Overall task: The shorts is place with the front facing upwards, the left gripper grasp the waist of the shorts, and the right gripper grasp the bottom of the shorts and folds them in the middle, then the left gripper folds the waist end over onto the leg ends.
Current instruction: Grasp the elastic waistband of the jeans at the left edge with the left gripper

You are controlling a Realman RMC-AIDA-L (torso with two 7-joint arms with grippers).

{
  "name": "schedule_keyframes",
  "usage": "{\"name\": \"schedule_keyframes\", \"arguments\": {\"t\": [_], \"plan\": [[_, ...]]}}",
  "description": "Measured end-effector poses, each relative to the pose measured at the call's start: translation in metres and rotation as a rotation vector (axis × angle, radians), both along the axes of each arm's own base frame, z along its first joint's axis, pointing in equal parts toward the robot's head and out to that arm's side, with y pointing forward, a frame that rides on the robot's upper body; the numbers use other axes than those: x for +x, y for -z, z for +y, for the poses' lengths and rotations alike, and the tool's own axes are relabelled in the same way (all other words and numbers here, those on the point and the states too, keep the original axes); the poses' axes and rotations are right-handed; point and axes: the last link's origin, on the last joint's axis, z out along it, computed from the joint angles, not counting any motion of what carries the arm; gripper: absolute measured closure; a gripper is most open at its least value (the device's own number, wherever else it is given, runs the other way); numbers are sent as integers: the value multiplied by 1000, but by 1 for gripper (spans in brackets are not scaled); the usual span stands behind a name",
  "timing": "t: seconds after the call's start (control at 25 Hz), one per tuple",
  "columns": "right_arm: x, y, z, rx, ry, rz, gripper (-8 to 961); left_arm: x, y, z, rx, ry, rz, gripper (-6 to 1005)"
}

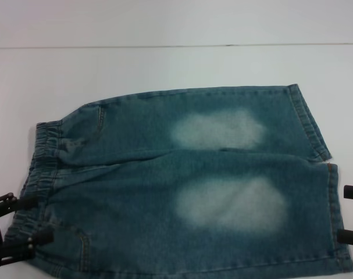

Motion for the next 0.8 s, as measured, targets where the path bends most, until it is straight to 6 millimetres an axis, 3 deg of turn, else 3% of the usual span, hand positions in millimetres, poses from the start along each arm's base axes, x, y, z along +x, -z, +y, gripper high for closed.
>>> {"name": "schedule_keyframes", "arguments": {"t": [0.56, 0.8], "plan": [[1, -1, 0, 0, -1, -7, 63, -1, 1, 2, -37, -13, 21, 166], [0, -2, 2, 9, 0, -2, 63, -11, -25, 12, -27, -150, 134, 169]]}}
